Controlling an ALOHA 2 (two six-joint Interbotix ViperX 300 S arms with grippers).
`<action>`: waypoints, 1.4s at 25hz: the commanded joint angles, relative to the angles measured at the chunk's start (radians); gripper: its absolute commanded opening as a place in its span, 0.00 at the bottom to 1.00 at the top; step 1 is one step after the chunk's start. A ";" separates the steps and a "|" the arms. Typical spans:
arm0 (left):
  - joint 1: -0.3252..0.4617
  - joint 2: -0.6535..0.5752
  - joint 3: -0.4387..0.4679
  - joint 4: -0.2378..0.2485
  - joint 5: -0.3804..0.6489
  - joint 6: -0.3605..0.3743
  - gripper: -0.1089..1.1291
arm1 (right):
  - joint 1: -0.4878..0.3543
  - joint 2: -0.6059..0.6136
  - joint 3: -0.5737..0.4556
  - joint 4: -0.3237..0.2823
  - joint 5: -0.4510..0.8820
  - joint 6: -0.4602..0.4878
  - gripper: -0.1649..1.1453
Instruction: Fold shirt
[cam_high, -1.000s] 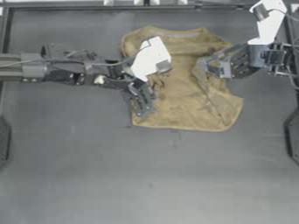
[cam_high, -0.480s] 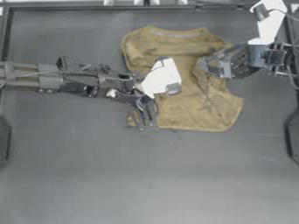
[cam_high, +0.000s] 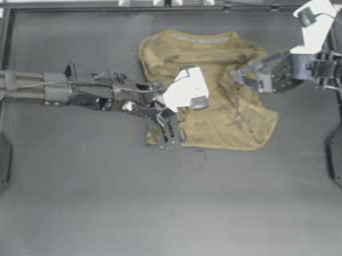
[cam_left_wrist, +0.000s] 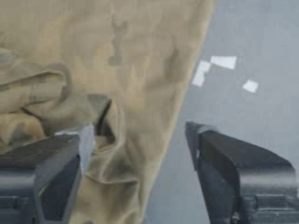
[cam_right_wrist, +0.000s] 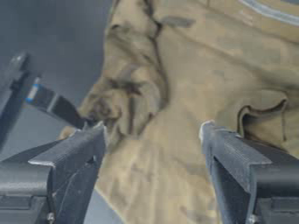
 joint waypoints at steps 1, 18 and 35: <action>0.003 -0.143 -0.023 0.029 0.000 -0.003 0.85 | 0.015 -0.032 -0.006 -0.005 0.071 -0.006 0.84; 0.020 -0.299 0.064 0.074 0.043 -0.017 0.84 | 0.032 -0.012 0.052 0.181 0.397 -0.095 0.84; 0.020 -0.342 0.071 0.071 0.043 -0.017 0.83 | -0.049 0.120 0.164 0.209 0.186 -0.091 0.84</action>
